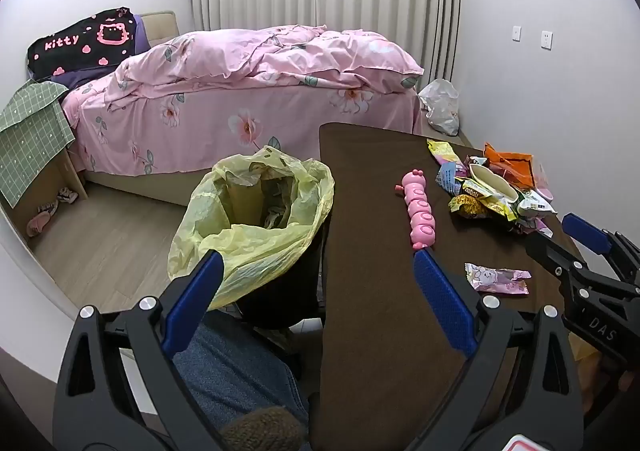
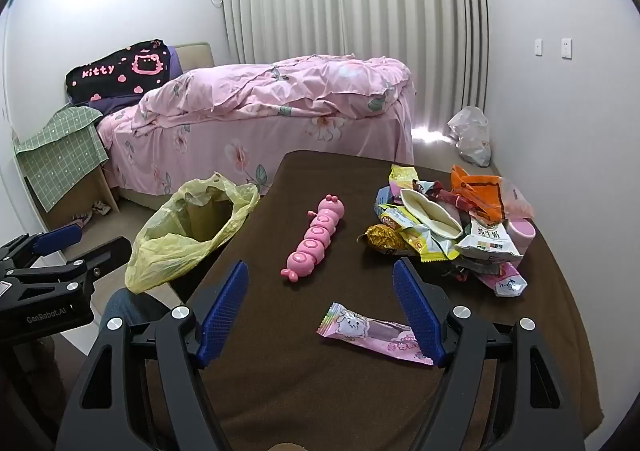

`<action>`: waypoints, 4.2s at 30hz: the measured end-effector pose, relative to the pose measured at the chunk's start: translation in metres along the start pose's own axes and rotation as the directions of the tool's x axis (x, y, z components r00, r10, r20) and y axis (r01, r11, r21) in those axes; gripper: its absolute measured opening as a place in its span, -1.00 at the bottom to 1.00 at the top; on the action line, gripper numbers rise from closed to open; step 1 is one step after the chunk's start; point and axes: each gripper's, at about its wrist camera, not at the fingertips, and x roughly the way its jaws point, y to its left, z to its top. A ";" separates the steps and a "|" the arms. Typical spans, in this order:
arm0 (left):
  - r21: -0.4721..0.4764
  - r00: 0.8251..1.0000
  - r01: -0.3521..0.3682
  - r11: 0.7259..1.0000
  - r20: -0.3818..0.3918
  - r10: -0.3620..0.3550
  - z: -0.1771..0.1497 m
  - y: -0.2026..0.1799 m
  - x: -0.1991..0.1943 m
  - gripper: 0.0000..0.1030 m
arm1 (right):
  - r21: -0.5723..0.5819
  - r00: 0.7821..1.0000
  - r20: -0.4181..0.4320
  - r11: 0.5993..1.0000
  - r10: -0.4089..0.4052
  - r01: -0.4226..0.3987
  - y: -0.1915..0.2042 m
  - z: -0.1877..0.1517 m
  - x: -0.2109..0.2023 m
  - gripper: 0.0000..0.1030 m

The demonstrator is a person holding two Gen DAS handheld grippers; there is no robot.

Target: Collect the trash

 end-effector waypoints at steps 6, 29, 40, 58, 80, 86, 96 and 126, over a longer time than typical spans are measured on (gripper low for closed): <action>0.001 1.000 0.000 1.000 -0.001 0.000 0.000 0.000 0.000 0.77 | 0.007 1.000 0.002 1.000 0.004 -0.004 -0.001 0.000 0.000 0.38; 0.000 1.000 0.002 1.000 0.000 -0.002 -0.001 0.002 0.000 0.77 | -0.005 1.000 0.001 1.000 -0.003 0.003 -0.001 0.000 -0.001 0.38; -0.001 1.000 0.007 1.000 -0.001 -0.007 -0.001 0.003 0.000 0.77 | -0.007 1.000 0.004 1.000 -0.006 0.006 -0.002 0.002 0.000 0.38; 0.131 0.903 0.423 0.897 -0.142 -0.405 -0.008 -0.085 0.083 0.80 | 0.105 0.967 -0.017 0.961 -0.254 0.254 -0.142 -0.024 0.007 0.38; 0.195 0.799 0.578 0.793 -0.335 -0.500 0.008 -0.178 0.167 0.63 | -0.196 0.985 -0.045 0.969 -0.166 0.154 -0.239 0.085 0.149 0.38; 0.133 0.781 0.594 0.794 -0.335 -0.528 0.011 -0.154 0.166 0.59 | -0.218 0.975 -0.188 0.973 -0.118 0.076 -0.237 0.078 0.194 -0.22; 0.283 0.742 0.655 0.700 -0.417 -0.525 -0.005 -0.181 0.167 0.38 | -0.132 0.995 -0.058 0.988 -0.087 0.079 -0.207 0.075 0.070 -0.47; 0.169 0.874 0.462 0.871 -0.256 -0.413 -0.007 -0.126 0.087 -0.43 | -0.006 0.996 0.040 0.997 -0.083 0.083 -0.169 0.002 -0.030 -0.47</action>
